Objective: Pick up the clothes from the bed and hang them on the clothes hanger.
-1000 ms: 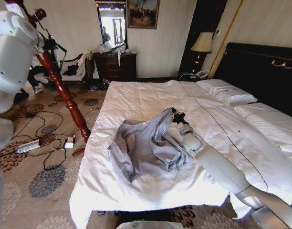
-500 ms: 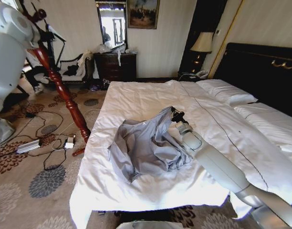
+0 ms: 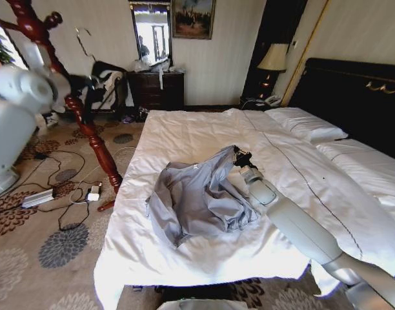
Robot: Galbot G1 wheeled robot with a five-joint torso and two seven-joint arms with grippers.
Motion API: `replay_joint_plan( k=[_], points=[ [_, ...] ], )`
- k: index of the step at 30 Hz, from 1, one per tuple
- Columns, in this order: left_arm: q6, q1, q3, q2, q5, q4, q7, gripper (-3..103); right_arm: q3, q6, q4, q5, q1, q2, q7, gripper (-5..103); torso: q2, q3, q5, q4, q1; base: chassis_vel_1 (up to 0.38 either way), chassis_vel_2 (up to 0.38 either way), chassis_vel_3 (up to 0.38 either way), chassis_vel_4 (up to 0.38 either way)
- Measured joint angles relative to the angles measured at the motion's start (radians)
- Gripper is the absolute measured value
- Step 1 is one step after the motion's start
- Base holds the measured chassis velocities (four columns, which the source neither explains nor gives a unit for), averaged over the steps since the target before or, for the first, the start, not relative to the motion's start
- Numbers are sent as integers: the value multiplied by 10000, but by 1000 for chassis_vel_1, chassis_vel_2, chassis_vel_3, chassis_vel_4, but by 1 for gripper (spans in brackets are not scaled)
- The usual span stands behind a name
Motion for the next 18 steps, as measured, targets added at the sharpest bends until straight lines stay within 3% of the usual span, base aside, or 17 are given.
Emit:
replay_joint_plan(
  k=[1, 2, 6, 7, 9, 11, 18],
  points=[
    [-257, 501, -332, 207, 32, -246, 385, 15, -37, -4, -14, 5, 19, 3, 2, 0, 0, -1, 7, 6, 0, 0, 0, 0, 0],
    [-257, 501, -332, 207, 32, -246, 385, 15, -37, -4, -14, 5, 19, 3, 2, 0, 0, -1, 7, 6, 0, 0, 0, 0, 0],
    [-1343, 3273, -2174, 1121, 443, -1144, 2044, 15, -250, -23, -104, 22, 177, 70, 18, 0, 0, -1, 6, 8, -1, 0, 0, 0, 0],
    [-1343, 3273, -2174, 1121, 443, -1144, 2044, 15, -250, -23, -104, 22, 177, 70, 18, 0, 0, -1, 6, 8, -1, 0, 0, 0, 0],
    [-1838, 4632, -2829, 1556, 646, -1452, 2724, 15, -356, -25, -180, 24, 279, 113, 20, 0, 0, 0, -13, 5, 0, 0, 0, 0, 0],
    [-2212, 5783, -3334, 1936, 639, -1800, 3299, 15, -460, -24, -240, 23, 372, 168, 22, 0, 0, 0, 4, 8, 0, 0, 0, 0, 0],
    [-2973, 7874, -3882, 2407, 504, -2488, 3719, 15, -679, -12, -352, 29, 589, 269, 28, 0, 0, 0, -1, 3, 0, 0, 0, 0, 0]
  ],
)
